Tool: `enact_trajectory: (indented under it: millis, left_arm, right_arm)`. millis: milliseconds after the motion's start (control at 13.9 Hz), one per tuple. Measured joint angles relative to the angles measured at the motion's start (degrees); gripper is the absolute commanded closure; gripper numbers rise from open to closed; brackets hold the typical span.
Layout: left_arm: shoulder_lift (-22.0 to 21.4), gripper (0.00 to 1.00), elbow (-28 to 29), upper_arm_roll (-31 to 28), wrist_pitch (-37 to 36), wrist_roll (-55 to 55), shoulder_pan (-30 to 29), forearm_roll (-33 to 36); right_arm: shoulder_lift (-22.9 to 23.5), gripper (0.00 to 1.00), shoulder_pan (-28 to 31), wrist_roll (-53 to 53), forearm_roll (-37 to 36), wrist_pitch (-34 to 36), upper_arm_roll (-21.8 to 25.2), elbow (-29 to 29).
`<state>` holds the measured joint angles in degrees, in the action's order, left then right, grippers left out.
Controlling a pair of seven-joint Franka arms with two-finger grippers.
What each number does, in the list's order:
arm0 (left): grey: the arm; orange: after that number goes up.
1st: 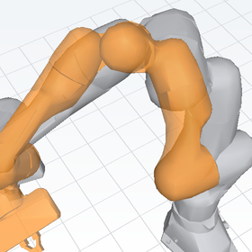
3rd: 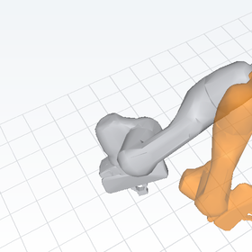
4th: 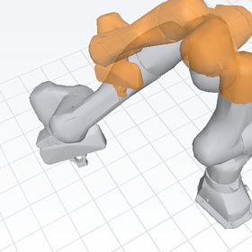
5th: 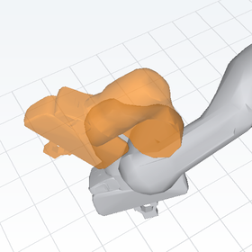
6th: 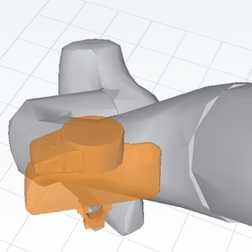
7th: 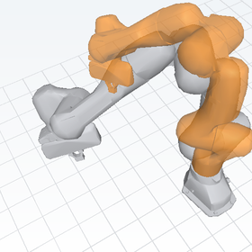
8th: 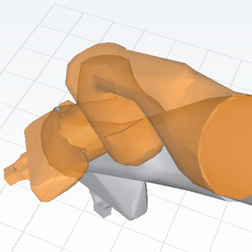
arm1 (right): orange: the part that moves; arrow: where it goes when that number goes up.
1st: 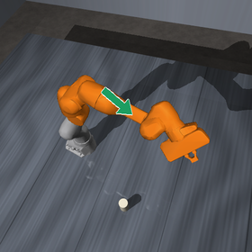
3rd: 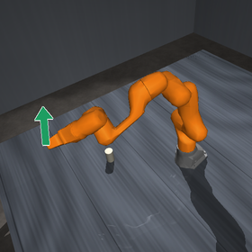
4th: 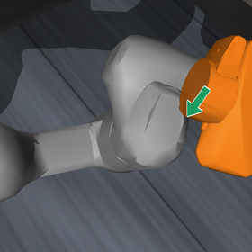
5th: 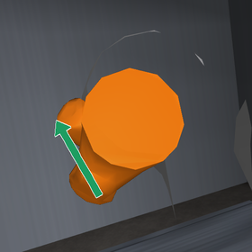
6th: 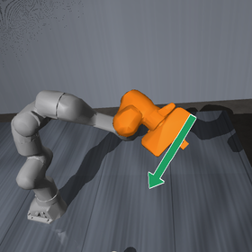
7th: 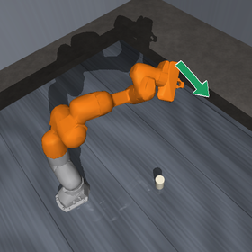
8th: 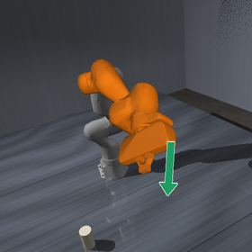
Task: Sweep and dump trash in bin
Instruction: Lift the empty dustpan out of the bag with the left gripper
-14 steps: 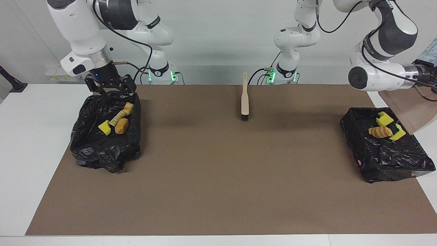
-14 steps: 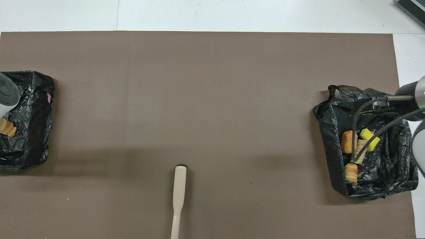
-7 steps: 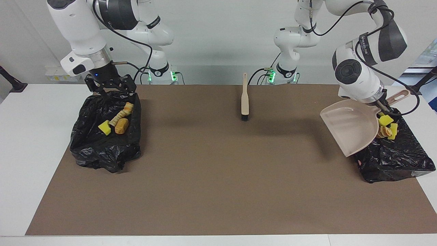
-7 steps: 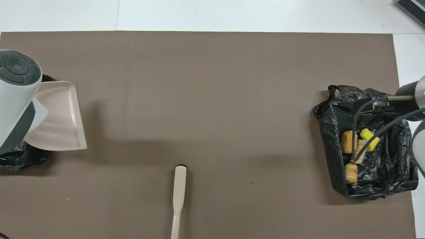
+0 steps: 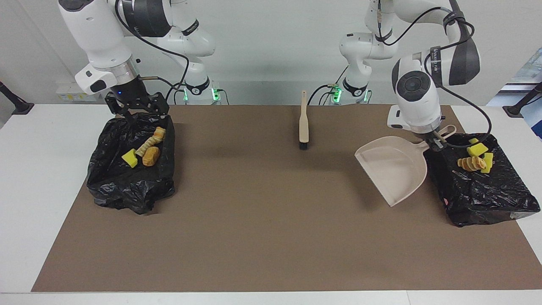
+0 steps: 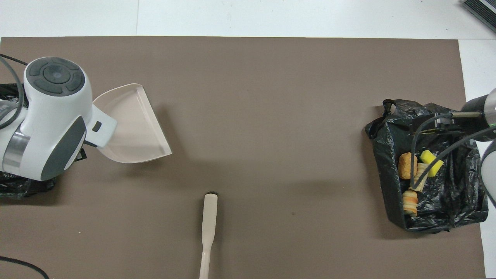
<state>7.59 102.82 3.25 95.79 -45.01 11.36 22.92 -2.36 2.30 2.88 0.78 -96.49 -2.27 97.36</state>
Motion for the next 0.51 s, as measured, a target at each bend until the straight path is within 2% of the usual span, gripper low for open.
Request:
enact_trajectory:
  millis: [289, 505]
  left_arm:
    - [3.45, 1.0, -1.92, -0.02, 2.43, 13.7, 3.3, -9.43]
    - [7.36, 1.0, -6.17, -0.03, 3.44, 25.56, 6.45, -14.92]
  right_arm:
    - [0.0, 0.0, 0.0, 0.0, 0.0, 0.0, 0.0, 0.0]
    - [0.0, 0.0, 0.0, 0.0, 0.0, 0.0, 0.0, 0.0]
